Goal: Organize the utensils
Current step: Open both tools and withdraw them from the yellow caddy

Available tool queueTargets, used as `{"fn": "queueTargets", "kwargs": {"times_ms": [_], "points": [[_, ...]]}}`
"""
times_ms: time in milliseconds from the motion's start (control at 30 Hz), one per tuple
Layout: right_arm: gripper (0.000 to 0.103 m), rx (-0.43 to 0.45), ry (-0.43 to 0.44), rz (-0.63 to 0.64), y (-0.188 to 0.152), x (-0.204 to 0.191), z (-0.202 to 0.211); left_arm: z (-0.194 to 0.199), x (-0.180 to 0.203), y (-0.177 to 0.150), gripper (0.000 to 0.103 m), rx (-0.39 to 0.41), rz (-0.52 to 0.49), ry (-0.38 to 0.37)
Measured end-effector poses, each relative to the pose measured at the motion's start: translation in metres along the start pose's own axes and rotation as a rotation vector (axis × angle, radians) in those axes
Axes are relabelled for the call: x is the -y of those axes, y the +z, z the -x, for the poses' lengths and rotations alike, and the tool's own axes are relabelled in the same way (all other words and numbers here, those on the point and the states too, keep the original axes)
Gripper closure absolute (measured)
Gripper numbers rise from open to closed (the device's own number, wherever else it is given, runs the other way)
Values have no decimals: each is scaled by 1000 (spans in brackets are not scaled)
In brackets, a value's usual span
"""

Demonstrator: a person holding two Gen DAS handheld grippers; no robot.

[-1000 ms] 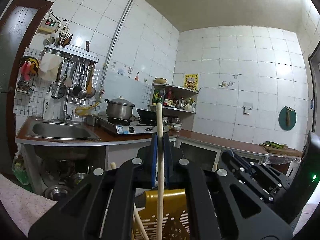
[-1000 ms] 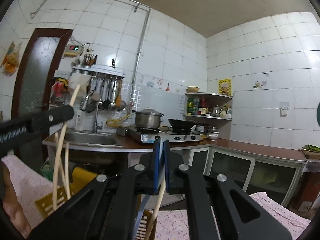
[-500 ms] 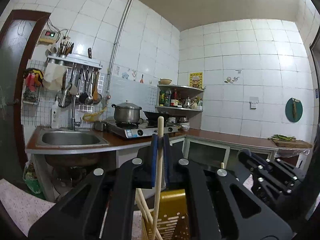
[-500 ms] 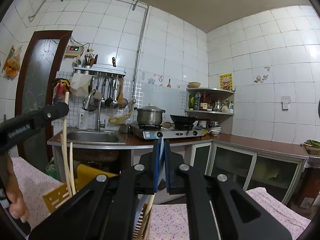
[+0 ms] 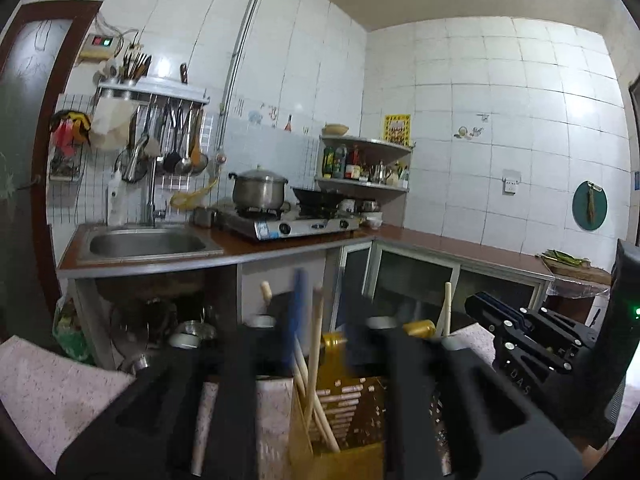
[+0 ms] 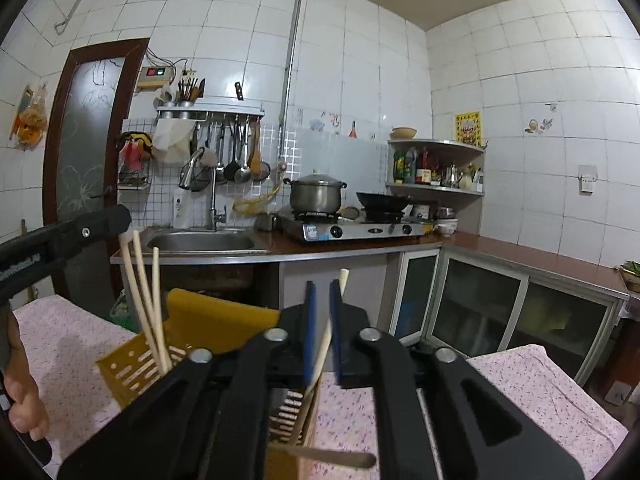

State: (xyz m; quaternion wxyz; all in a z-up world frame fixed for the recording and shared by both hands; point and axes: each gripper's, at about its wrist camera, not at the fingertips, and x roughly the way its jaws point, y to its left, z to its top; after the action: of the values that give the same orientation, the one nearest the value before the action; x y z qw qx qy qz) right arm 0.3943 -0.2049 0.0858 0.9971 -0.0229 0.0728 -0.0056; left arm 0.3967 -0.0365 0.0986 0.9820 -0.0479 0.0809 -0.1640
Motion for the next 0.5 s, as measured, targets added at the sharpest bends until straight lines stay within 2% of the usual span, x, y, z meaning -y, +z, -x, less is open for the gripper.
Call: {"fn": "queueTargets", "kwargs": {"times_ms": [33,67,200,267,333,500], "points": [[48,6,-3,-6,3,0,6,8,-1,3,43,5,14,18],[41,22,-11,-8,7,0,12,18,-2,7,39,16,24,37],[41,32,-23,17,23,3,38,46,-9,20,36,-18,29,34],[41,31,-25,14,27,8,55,65,-14,23,27,-21,36,60],[35,16,-28,5,27,13,70,84,-19,22,14,-31,50,75],[21,-45,-41,-25,13,25,107,122,-21,7,5,-86,57,109]]}}
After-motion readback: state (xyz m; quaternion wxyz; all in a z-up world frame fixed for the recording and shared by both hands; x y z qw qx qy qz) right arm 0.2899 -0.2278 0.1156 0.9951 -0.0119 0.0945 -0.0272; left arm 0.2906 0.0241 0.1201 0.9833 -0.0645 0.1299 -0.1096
